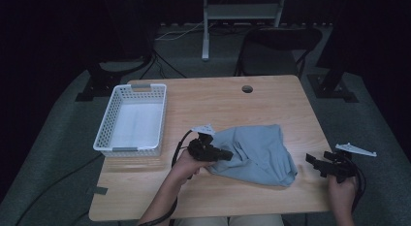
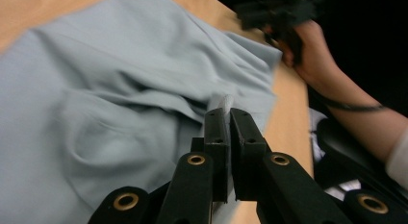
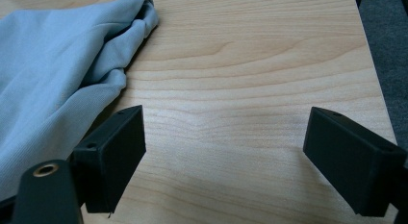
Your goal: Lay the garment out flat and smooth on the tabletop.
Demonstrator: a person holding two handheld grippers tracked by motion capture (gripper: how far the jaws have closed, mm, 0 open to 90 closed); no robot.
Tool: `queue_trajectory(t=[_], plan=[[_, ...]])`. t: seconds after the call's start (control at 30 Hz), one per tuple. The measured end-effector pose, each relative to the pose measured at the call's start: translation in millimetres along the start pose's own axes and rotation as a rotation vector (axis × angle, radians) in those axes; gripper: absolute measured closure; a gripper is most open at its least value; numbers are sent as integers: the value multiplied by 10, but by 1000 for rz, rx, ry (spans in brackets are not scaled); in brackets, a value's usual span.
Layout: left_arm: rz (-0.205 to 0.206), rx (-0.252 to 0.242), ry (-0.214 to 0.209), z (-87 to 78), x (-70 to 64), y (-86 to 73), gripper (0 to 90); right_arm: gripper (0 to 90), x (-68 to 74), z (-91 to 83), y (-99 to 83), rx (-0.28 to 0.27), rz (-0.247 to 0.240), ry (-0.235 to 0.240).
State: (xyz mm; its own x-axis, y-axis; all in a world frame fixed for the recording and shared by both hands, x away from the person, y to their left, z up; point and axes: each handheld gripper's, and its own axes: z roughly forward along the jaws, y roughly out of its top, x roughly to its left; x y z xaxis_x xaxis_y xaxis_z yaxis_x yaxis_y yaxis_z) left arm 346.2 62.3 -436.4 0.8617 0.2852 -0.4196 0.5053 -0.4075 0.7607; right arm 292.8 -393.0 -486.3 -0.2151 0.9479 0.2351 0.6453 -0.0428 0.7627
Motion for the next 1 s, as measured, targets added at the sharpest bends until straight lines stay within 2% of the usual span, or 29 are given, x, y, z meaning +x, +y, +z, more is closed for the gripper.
queue_trajectory(t=[0.07,0.17,0.2,0.3,0.4,0.43,0.53,0.67,0.7,0.83,1.0], plan=[[5,7,-17,-17,-30,-56,881,141,1,2,0,1,0,-2],[13,15,-94,-54,-49,-164,880,140,1,1,-1,1,0,-2],[13,15,-94,-54,-49,-164,880,140,0,1,-1,2,0,-1],[23,24,-121,-101,-57,-292,880,141,0,1,-1,1,0,-2],[50,16,-148,-146,-57,-421,879,141,2,0,-1,0,1,-4],[50,16,-148,-146,-57,-421,878,141,2,0,-1,0,1,-4],[58,72,-131,-144,-27,-579,878,140,3,0,-2,-2,3,-8],[38,100,-105,-176,20,-696,877,140,4,1,-2,0,2,-10],[33,113,-83,-192,29,-718,877,141,4,2,-2,1,2,-9],[30,128,-43,-243,46,-762,876,140,6,3,-1,3,1,-14],[23,144,-31,-270,32,-794,873,140,6,3,-2,3,1,-14]])
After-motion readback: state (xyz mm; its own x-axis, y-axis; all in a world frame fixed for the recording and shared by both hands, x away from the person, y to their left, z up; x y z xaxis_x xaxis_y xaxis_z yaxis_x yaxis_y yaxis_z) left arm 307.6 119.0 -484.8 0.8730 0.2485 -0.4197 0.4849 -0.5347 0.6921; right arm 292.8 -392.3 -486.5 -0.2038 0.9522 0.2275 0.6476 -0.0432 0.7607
